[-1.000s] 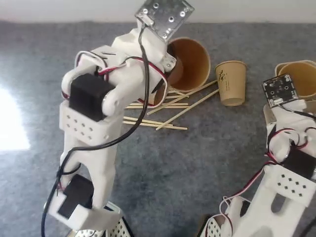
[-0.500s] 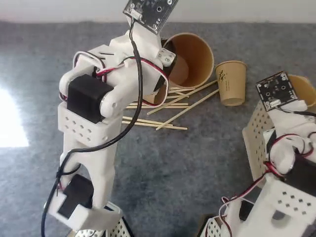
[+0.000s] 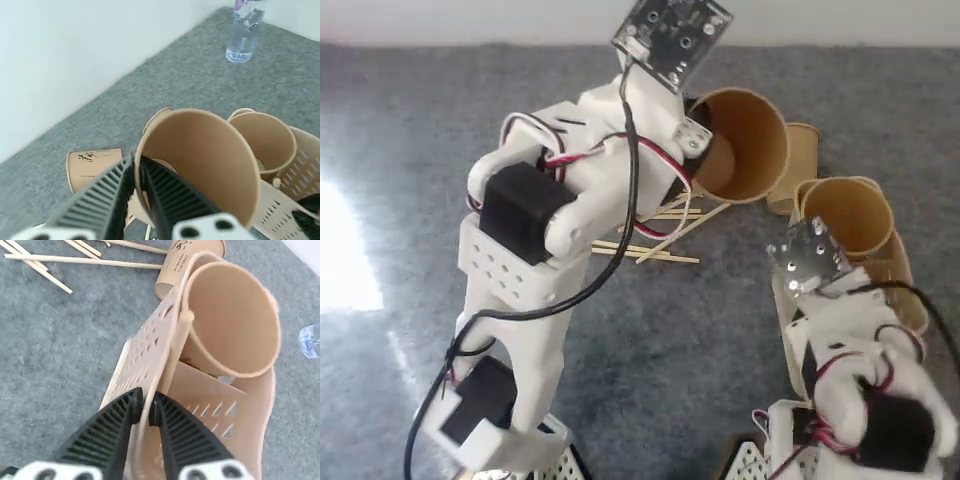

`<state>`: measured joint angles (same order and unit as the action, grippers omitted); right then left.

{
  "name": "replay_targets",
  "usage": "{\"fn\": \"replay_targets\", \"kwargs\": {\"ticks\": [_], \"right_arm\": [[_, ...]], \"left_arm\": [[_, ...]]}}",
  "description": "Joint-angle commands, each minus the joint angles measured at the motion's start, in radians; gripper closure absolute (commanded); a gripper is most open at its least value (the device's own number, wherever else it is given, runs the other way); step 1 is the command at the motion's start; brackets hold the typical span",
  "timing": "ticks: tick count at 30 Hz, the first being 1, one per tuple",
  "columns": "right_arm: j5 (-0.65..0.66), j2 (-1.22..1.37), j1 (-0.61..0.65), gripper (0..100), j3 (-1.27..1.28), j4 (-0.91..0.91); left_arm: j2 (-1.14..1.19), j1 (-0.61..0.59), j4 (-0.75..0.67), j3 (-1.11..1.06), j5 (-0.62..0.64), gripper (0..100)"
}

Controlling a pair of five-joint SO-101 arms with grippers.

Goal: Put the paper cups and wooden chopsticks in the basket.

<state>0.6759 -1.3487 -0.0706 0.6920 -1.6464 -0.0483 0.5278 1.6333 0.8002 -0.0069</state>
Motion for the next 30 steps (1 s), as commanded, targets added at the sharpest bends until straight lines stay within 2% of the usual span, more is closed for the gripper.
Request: {"fn": "replay_targets", "kwargs": {"ticks": [1,4,11,14,17,24,30], "right_arm": [[0.058,-0.099,-0.051,99.1,0.167,0.044],[0.069,-0.18,-0.077,99.1,0.196,0.053],[0.146,-0.272,-0.071,98.8,0.201,0.042],[0.141,-0.286,-0.076,92.3,0.201,0.039],[0.14,-0.315,-0.076,85.0,0.201,0.041],[0.146,-0.479,-0.081,85.7,0.193,0.027],[0.147,-0.466,-0.127,85.7,0.19,0.022]], "left_arm": [[-0.006,0.025,-0.028,0.025,0.012,99],[-0.006,0.041,-0.055,0.027,0.014,99],[-0.006,0.161,-0.163,0.035,0.014,99],[0.009,0.158,-0.196,0.021,0.014,99],[0.037,0.146,-0.199,0.024,0.014,99],[0.052,0.147,-0.199,0.064,0.012,99],[0.058,0.143,-0.127,0.186,0.009,99]]}}
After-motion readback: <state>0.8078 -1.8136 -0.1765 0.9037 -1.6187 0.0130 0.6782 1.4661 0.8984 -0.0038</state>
